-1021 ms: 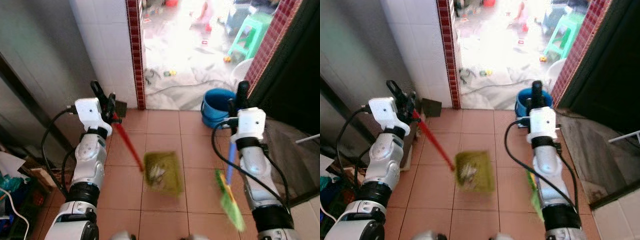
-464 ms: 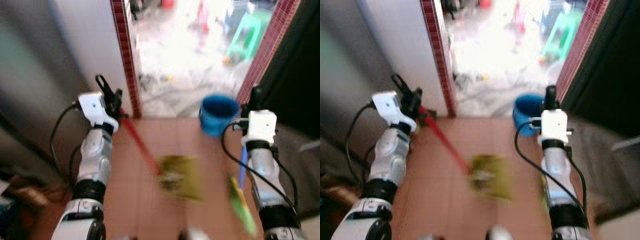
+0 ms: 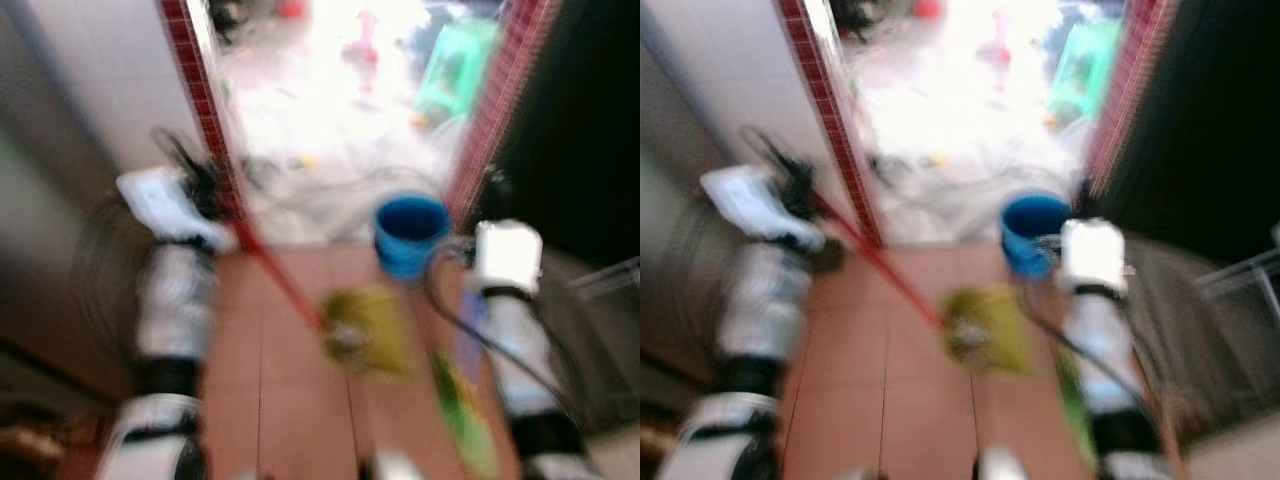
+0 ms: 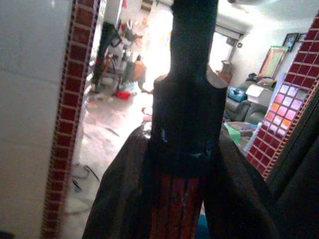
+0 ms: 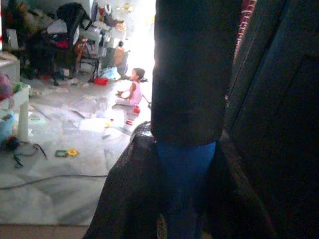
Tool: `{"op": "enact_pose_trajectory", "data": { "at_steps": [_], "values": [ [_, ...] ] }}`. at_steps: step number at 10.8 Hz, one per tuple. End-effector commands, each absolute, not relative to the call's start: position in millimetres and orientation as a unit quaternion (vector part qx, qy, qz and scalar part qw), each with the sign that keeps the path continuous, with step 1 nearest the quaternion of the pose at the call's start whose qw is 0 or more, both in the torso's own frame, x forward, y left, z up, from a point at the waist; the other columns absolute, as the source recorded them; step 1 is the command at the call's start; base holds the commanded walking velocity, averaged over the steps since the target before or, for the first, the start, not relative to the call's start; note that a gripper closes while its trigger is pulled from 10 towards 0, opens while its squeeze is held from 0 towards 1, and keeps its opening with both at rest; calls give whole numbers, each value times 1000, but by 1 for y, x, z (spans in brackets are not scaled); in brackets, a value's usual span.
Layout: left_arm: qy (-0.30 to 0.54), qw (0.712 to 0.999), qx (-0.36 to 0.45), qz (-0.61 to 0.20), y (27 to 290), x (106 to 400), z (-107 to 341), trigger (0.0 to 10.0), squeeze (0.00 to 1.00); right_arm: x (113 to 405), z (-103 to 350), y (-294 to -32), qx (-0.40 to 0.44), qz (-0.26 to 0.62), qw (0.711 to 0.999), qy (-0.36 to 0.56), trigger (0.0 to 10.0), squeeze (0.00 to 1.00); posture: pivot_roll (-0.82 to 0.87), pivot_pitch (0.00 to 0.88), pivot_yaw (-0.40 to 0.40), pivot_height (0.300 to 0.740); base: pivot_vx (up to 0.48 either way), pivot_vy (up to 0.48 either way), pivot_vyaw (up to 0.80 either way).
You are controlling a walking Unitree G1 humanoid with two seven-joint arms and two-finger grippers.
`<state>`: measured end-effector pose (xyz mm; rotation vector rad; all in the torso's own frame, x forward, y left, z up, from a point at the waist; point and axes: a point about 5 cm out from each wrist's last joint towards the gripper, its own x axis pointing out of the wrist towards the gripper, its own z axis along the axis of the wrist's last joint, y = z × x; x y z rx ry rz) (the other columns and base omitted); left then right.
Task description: Sweep floor
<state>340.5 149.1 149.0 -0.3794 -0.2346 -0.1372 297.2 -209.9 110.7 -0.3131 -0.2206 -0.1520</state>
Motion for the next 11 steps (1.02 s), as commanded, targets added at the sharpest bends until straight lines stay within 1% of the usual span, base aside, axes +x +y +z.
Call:
{"op": "enact_pose_trajectory", "data": {
  "at_steps": [1,4,6,9,11],
  "values": [
    [-169,963,-204,-49,163,343,175,10000,0,304,124,-199,-157,-61,975,-144,10000,0,-96,0,10,740,360,0,0],
    [-175,957,-228,-39,166,345,184,10000,0,306,124,-198,-161,-57,975,-144,10000,0,-105,0,15,740,250,0,0],
    [-182,951,-246,-38,166,347,192,10000,0,306,123,-198,-163,-56,974,-144,10000,0,-106,0,11,740,0,0,0],
    [-208,937,-280,-32,170,349,214,10000,0,305,122,-197,-165,-51,974,-145,10000,0,-107,0,9,740,252,0,0],
    [-215,934,-284,-27,173,350,220,10000,0,306,122,-196,-165,-48,974,-146,10000,0,-107,0,9,740,313,0,0]
  ]
}}
